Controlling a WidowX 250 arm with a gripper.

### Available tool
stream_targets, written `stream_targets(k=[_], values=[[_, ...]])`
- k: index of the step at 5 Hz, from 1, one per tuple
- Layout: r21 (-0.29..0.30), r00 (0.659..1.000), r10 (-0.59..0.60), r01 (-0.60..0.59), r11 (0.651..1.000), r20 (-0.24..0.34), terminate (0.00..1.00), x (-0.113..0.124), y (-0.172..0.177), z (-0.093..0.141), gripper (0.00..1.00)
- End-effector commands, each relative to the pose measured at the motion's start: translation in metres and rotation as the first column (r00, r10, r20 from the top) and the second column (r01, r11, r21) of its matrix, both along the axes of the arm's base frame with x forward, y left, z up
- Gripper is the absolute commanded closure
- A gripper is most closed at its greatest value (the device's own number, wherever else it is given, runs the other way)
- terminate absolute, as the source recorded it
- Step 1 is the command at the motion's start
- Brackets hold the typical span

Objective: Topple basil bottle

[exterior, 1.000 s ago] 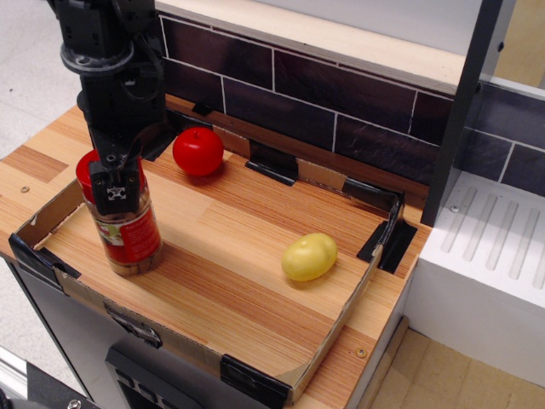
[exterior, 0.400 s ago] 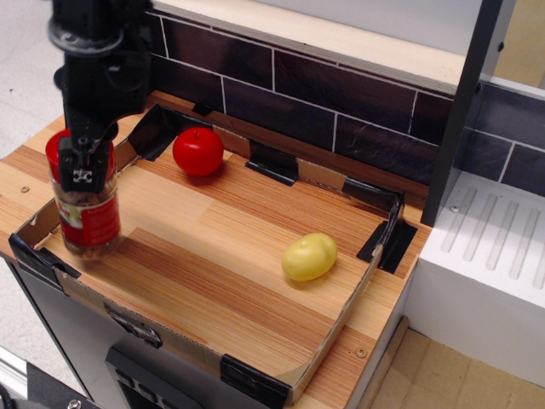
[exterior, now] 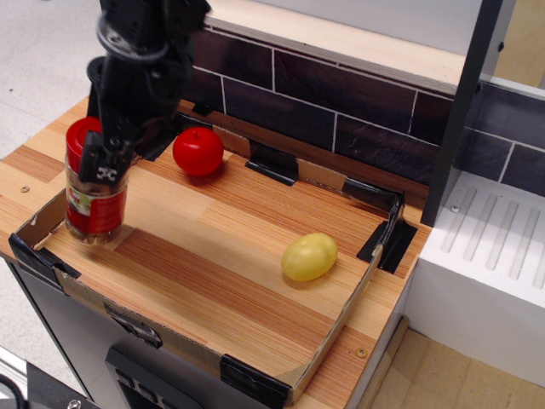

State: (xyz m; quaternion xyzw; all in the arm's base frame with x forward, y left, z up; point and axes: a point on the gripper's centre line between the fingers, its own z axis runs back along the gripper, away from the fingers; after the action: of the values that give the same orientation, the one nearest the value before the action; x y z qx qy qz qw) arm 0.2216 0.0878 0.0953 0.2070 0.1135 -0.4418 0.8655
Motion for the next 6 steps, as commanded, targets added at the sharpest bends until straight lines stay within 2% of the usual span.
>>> stream_targets(k=[1,2,3,4,5,6], values=[[0.146,0.996,-0.083,0.084,0.986,-0.015,0.0,0.01,-0.008,-0.017,1.0],[0.147,0.989,-0.143,0.147,0.978,-0.037,0.0,0.009,-0.015,-0.03,1.0],[0.061,0.979,-0.198,0.201,0.978,-0.05,0.0,0.007,-0.021,-0.034,1.0],[-0.134,0.974,-0.228,0.227,0.965,0.008,0.0,0.004,-0.026,-0.037,1.0],[-0.252,0.971,-0.231,0.238,0.938,0.06,0.0,0.004,-0.026,-0.043,1.0],[-0.328,0.974,-0.199,0.224,0.918,0.108,0.0,0.006,-0.026,-0.051,1.0]])
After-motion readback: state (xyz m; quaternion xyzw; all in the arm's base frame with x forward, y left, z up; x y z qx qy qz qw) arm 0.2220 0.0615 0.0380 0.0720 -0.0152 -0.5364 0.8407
